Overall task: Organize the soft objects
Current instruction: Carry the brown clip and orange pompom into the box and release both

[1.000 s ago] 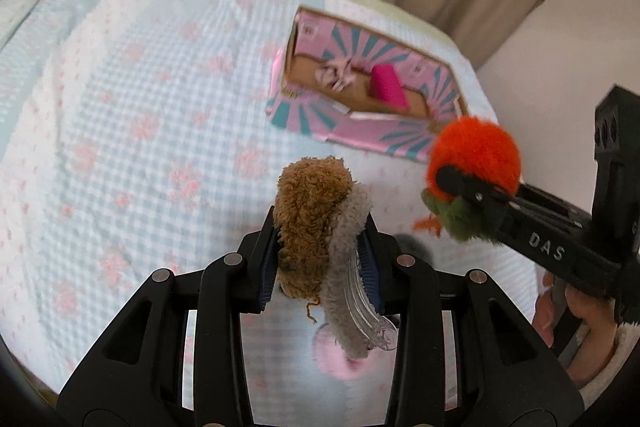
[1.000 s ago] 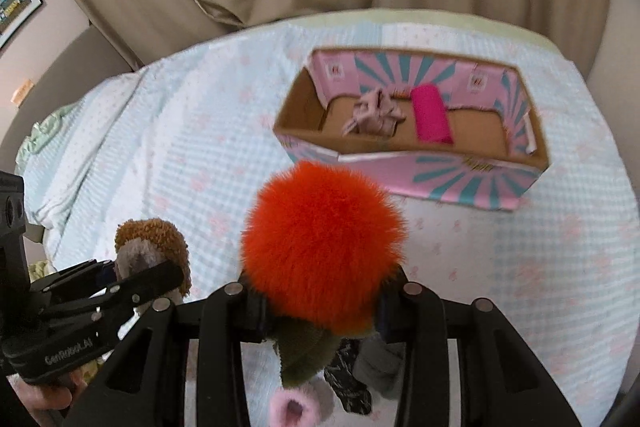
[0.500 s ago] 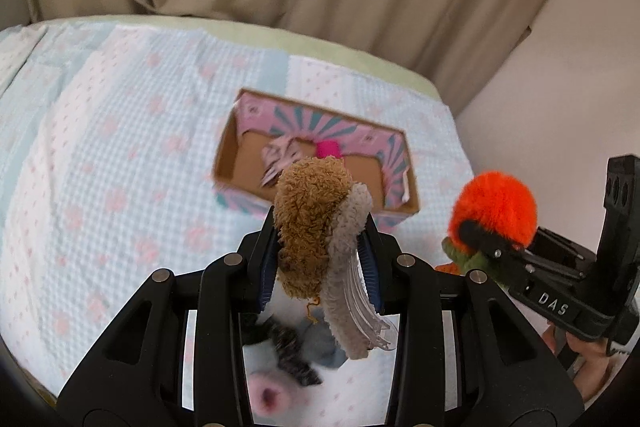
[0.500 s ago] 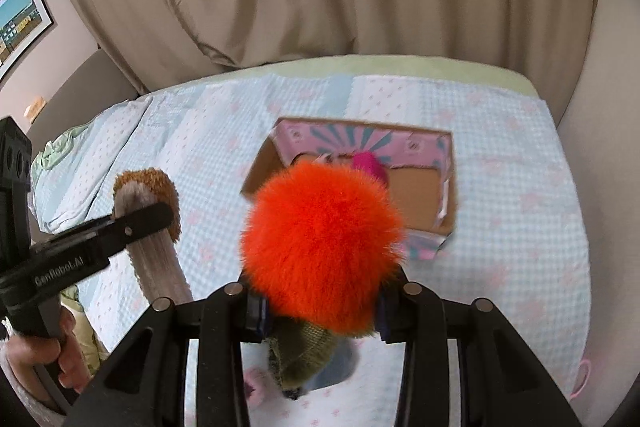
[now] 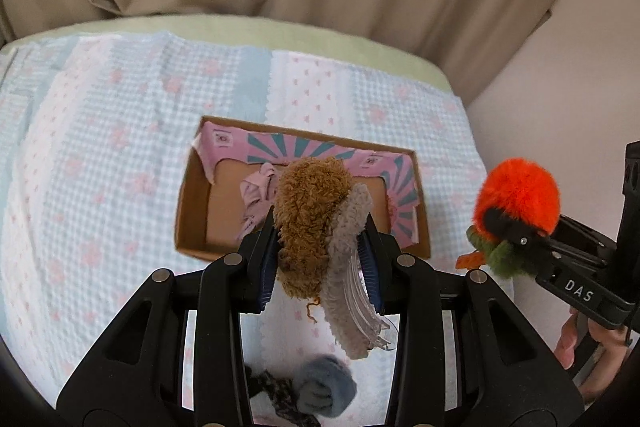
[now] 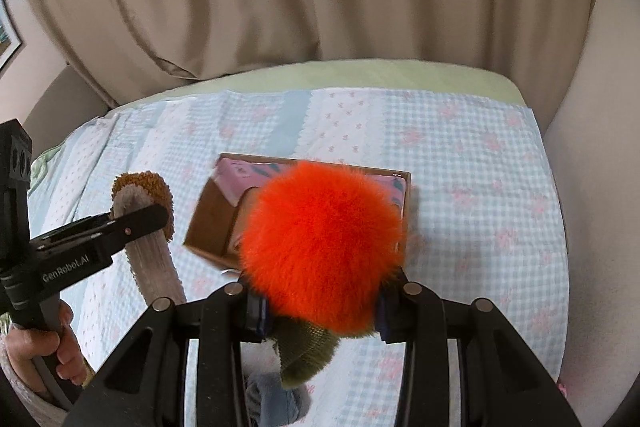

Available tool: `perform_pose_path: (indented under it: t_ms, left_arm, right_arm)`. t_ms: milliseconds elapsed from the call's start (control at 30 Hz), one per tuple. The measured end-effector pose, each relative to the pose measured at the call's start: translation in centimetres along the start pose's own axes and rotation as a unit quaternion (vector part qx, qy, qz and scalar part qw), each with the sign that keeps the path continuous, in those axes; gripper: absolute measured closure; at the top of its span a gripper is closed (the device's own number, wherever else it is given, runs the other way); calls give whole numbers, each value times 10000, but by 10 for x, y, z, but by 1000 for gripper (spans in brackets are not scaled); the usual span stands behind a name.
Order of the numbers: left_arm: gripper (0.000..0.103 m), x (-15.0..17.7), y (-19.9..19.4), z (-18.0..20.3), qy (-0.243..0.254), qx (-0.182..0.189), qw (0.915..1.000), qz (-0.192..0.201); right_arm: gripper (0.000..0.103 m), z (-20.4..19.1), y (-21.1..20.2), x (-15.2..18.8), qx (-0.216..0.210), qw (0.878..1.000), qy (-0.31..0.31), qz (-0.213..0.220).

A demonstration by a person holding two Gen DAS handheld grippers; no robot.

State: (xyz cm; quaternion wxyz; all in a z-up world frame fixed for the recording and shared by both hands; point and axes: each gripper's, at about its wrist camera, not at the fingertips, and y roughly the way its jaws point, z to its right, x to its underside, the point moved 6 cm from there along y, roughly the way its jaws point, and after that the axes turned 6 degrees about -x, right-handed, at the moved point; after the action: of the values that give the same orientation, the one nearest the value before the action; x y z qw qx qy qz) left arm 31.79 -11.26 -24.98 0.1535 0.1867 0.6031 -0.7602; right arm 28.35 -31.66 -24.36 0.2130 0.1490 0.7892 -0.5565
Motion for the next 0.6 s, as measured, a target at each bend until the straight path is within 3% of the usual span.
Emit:
perform_pose_path:
  t_ms: [333, 600]
  left_arm:
    - [70, -32, 97, -7, 271, -36, 9979, -583]
    - [70, -18, 182, -12, 712, -216, 9886, -1307]
  right_arm:
    - [68, 28, 83, -23, 91, 9983, 355, -453]
    - [68, 48, 152, -15, 146, 9945, 507, -903]
